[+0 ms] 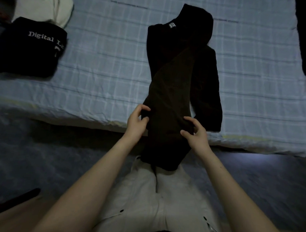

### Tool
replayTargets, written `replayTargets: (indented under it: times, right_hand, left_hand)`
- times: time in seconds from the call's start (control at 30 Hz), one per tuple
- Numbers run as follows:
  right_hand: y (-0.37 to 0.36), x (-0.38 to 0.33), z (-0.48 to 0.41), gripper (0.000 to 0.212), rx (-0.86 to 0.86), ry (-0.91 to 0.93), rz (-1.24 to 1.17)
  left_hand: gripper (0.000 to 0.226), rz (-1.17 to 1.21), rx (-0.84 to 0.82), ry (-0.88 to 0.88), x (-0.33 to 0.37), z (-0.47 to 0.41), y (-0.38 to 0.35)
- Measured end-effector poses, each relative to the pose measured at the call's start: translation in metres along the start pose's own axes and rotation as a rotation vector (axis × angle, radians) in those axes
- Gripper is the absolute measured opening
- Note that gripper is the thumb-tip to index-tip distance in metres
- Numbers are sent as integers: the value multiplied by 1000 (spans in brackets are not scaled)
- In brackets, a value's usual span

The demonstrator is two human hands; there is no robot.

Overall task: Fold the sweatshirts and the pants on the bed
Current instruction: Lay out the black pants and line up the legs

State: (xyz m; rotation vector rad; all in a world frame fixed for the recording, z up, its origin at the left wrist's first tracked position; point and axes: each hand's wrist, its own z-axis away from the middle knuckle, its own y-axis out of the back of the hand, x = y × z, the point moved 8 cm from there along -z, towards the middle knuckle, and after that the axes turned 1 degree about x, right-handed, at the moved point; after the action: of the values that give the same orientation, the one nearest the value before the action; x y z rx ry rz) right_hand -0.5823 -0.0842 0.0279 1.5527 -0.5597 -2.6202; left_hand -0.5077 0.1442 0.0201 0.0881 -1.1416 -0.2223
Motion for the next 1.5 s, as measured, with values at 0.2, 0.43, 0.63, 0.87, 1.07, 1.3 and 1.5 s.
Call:
replayTargets:
  times: [0.2, 0.43, 0.63, 0.87, 1.07, 1.3, 1.5]
  right_hand:
    - [-16, 14, 16, 42, 10, -20, -143]
    - [-39, 50, 21, 66, -46, 55, -19]
    - [-38, 97, 7, 72, -20, -78, 263]
    - [14, 87, -35, 64, 22, -24, 293]
    - [82, 90, -118, 60, 138, 35, 446]
    - [149, 140, -219, 67, 158, -51, 542]
    - [147, 160, -242, 77, -36, -64, 348]
  left_hand:
    - [31, 408, -129, 261, -27, 18, -14]
    - [68, -39, -249, -39, -64, 16, -9]
    - [86, -424, -269, 59, -117, 9, -3]
    - [60, -354, -220, -70, -78, -29, -48]
    - [48, -286, -265, -114, -55, -81, -147]
    - [54, -261, -240, -38, -70, -141, -266]
    - [76, -76, -167, 110, -80, -148, -324]
